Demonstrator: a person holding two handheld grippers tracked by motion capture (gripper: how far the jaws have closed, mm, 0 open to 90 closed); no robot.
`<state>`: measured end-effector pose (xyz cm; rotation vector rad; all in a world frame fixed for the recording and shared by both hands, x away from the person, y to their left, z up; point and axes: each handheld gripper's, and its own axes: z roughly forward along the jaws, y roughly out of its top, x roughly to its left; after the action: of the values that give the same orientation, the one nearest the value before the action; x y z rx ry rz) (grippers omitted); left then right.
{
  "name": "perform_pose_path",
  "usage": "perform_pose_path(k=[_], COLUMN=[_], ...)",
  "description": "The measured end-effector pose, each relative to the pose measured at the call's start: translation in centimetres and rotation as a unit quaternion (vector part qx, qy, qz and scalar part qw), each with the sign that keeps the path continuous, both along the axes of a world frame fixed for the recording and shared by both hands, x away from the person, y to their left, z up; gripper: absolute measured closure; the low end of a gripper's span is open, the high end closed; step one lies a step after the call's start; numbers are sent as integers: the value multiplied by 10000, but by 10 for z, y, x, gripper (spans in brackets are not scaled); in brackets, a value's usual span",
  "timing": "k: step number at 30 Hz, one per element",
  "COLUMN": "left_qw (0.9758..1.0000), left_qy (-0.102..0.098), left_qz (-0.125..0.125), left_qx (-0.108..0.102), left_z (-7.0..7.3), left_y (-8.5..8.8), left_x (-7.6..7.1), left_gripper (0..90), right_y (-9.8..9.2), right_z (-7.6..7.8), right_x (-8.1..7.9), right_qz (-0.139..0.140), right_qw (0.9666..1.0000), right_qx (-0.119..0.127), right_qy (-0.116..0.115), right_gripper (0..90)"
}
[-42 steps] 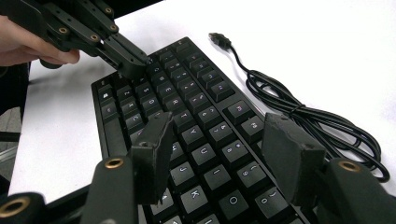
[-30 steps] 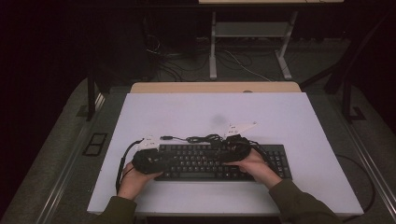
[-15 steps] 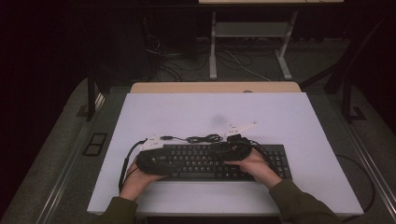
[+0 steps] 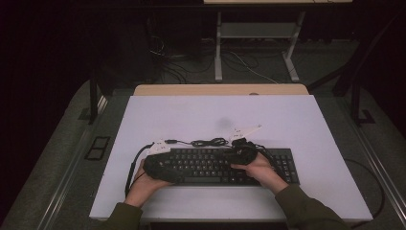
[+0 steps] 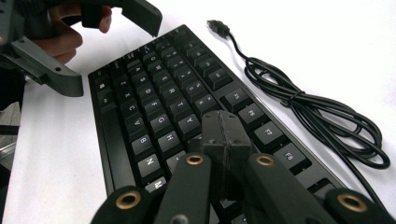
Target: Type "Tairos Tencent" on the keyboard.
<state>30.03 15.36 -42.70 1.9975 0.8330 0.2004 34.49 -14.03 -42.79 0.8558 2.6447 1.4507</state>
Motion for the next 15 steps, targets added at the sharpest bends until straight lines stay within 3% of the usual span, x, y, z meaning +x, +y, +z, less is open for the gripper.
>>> perform_pose_path(k=[15], left_qw=[10000], left_qy=[23], left_qz=[-59], left_qx=[31], left_z=[-2], left_y=[-3], left_x=[1], left_gripper=[0], right_y=[3], right_z=[-6], right_x=[0], right_qz=[-4], right_qw=[9994], right_qx=[-350], right_qy=[82], right_gripper=[895])
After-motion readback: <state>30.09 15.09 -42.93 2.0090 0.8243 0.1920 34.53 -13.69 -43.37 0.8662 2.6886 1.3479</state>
